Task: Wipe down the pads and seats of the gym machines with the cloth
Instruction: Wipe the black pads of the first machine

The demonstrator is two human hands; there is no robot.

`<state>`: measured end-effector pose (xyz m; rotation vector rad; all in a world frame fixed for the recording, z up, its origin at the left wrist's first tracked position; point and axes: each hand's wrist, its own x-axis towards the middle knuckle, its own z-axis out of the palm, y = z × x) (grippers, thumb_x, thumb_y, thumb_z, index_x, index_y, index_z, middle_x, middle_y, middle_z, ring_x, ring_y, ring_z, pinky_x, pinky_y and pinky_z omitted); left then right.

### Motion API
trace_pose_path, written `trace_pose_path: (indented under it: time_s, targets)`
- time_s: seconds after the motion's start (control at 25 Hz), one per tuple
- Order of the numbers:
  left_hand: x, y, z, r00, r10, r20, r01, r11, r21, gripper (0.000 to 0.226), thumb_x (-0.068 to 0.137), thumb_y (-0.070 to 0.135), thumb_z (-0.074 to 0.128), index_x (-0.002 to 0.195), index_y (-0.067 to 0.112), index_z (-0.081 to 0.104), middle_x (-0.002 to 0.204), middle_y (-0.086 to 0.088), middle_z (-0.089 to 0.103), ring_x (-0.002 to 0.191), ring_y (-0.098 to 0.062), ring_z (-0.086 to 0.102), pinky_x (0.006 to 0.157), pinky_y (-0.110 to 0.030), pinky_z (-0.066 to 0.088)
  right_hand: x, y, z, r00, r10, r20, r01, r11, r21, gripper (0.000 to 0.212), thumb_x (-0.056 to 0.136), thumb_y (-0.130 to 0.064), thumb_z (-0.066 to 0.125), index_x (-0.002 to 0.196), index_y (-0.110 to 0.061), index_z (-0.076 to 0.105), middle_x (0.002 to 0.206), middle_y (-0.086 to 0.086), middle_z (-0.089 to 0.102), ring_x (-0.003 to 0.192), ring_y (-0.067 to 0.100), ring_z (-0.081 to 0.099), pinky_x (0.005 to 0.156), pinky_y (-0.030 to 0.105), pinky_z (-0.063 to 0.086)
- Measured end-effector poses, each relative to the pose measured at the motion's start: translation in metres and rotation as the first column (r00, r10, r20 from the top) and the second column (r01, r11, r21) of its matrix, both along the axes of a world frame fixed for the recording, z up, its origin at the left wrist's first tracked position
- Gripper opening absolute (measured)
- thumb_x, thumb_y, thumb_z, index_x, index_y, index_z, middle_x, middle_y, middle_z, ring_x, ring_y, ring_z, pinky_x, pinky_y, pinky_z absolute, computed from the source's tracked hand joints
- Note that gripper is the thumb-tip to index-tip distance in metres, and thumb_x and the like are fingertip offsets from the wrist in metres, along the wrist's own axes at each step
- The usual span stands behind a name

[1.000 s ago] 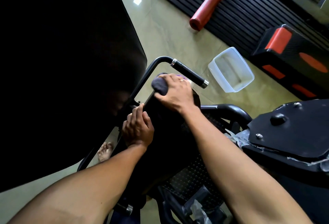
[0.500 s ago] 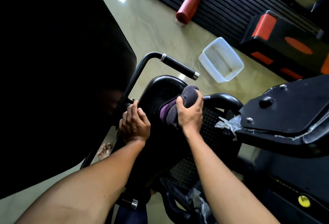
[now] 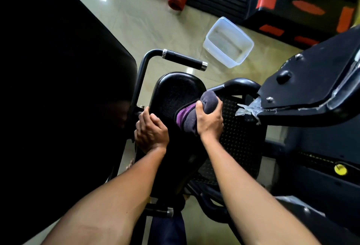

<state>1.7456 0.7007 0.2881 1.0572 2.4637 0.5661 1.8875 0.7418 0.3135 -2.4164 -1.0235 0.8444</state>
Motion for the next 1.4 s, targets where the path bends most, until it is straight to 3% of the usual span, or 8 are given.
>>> trace_pose_path:
  time_s: [0.24, 0.36, 0.52, 0.6, 0.68, 0.88, 1.24, 1.4]
  targets:
    - [0.0, 0.002, 0.002, 1.0, -0.008, 0.027, 0.009, 1.0, -0.008, 0.041, 0.098, 0.03, 0.036, 0.128, 0.018, 0.062, 0.119, -0.005, 0.068, 0.096, -0.035, 0.065, 0.074, -0.043, 0.048, -0.017, -0.045, 0.008, 0.983, -0.12, 0.139, 0.112, 0.992, 0.065, 0.075, 0.075, -0.062, 0.053, 0.138, -0.022, 0.05, 0.131, 0.008, 0.063, 0.114, 0.037, 0.062, 0.091, 0.045, 0.049]
    - [-0.003, 0.002, -0.001, 0.998, -0.035, 0.046, 0.035, 0.999, -0.012, 0.041, 0.097, 0.03, 0.037, 0.124, 0.016, 0.065, 0.113, -0.007, 0.07, 0.09, -0.036, 0.066, 0.069, -0.043, 0.049, -0.05, -0.038, 0.003, 0.932, 0.104, 0.348, -0.141, 0.987, 0.083, 0.074, 0.074, -0.057, 0.056, 0.138, -0.019, 0.055, 0.142, 0.01, 0.056, 0.133, 0.033, 0.051, 0.111, 0.052, 0.038]
    - [-0.005, 0.003, 0.001, 0.996, -0.057, 0.064, 0.056, 0.998, 0.024, 0.05, 0.097, 0.035, 0.03, 0.126, 0.013, 0.064, 0.117, -0.011, 0.069, 0.094, -0.039, 0.066, 0.074, -0.045, 0.051, -0.041, -0.077, -0.003, 0.875, 0.35, 0.335, -0.405, 0.908, 0.107, 0.076, 0.079, -0.057, 0.056, 0.148, -0.024, 0.048, 0.159, 0.006, 0.039, 0.15, 0.028, 0.031, 0.123, 0.05, 0.02]
    - [-0.006, 0.001, 0.003, 0.994, -0.072, 0.087, 0.072, 0.997, 0.007, 0.06, 0.096, 0.041, 0.021, 0.133, 0.013, 0.06, 0.126, -0.01, 0.066, 0.105, -0.038, 0.064, 0.083, -0.045, 0.048, -0.018, -0.098, -0.001, 0.948, 0.24, 0.21, -0.269, 0.955, 0.124, 0.076, 0.082, -0.055, 0.058, 0.15, -0.025, 0.043, 0.159, 0.004, 0.04, 0.146, 0.027, 0.037, 0.119, 0.045, 0.03]
    - [-0.011, -0.004, 0.004, 0.986, -0.122, 0.117, 0.128, 0.991, -0.039, 0.063, 0.098, 0.043, 0.017, 0.14, 0.013, 0.053, 0.137, -0.01, 0.06, 0.116, -0.036, 0.059, 0.092, -0.045, 0.044, -0.01, -0.109, 0.005, 0.999, -0.04, 0.012, 0.038, 0.994, 0.098, 0.072, 0.087, -0.048, 0.065, 0.151, -0.027, 0.039, 0.155, 0.002, 0.044, 0.138, 0.028, 0.048, 0.108, 0.039, 0.041]
    - [-0.031, -0.024, 0.005, 0.923, -0.302, 0.237, 0.32, 0.947, -0.04, 0.051, 0.108, 0.037, 0.03, 0.152, 0.012, 0.034, 0.152, -0.012, 0.045, 0.132, -0.035, 0.048, 0.101, -0.045, 0.041, -0.048, -0.128, 0.016, 0.912, -0.397, -0.1, 0.409, 0.895, 0.18, 0.072, 0.089, -0.035, 0.072, 0.151, -0.019, 0.039, 0.151, 0.005, 0.049, 0.132, 0.027, 0.053, 0.1, 0.028, 0.038]
    - [-0.061, -0.127, 0.016, 0.882, -0.323, 0.344, 0.375, 0.922, -0.094, 0.052, 0.108, 0.039, 0.029, 0.156, 0.019, 0.024, 0.157, -0.011, 0.039, 0.135, -0.034, 0.048, 0.097, -0.042, 0.046, -0.113, -0.211, 0.024, 0.896, -0.431, -0.107, 0.44, 0.894, 0.081, 0.078, 0.088, -0.03, 0.076, 0.151, -0.003, 0.037, 0.147, 0.016, 0.05, 0.127, 0.033, 0.056, 0.088, 0.019, 0.039]
    - [-0.067, -0.142, 0.043, 0.875, -0.346, 0.34, 0.43, 0.877, -0.214, 0.054, 0.108, 0.038, 0.03, 0.157, 0.019, 0.022, 0.16, -0.009, 0.034, 0.139, -0.032, 0.043, 0.103, -0.041, 0.042, -0.099, -0.218, 0.042, 0.931, -0.336, -0.141, 0.331, 0.942, -0.054, 0.083, 0.088, -0.037, 0.074, 0.154, -0.012, 0.03, 0.154, 0.014, 0.042, 0.134, 0.033, 0.049, 0.096, 0.033, 0.043]
